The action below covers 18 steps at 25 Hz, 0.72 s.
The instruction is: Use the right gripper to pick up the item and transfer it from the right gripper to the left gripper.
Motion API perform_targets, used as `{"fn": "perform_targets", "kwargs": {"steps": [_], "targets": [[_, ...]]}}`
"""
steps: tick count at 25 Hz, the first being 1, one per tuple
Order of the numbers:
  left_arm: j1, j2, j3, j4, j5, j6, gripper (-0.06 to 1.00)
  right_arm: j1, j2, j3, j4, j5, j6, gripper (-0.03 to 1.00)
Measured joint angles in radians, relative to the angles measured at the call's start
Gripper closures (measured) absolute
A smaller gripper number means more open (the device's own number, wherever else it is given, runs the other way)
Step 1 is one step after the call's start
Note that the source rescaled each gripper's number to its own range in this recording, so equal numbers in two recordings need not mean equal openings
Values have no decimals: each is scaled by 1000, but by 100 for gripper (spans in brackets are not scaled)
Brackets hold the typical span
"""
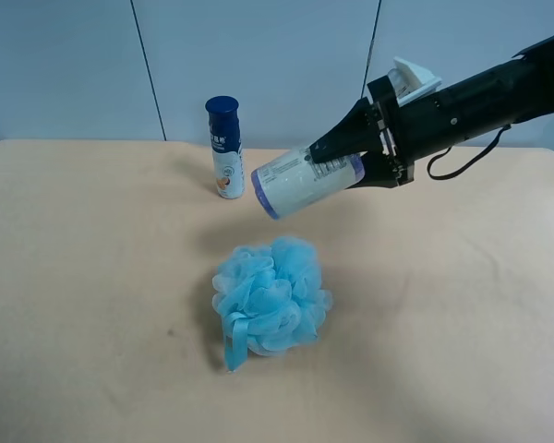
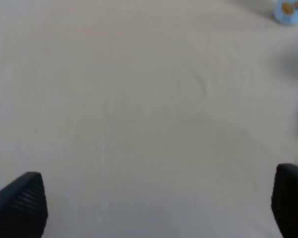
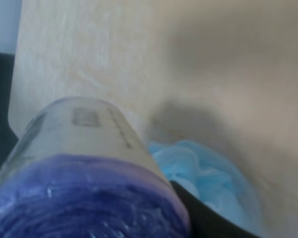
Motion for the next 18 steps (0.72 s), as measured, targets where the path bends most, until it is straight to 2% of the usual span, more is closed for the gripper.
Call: {"fn": "perform_targets", "kwargs": {"steps": [11,14,18], "targets": [[0,286,-9,-38,-20,-4,21,20,53,0,6,-2,2,96],[0,361,-35,-106,-61,23,21,20,53,0,6,-2,9,96],[0,466,-79,-279,-104,145,21,20,53,0,8,-2,20,96]]}}
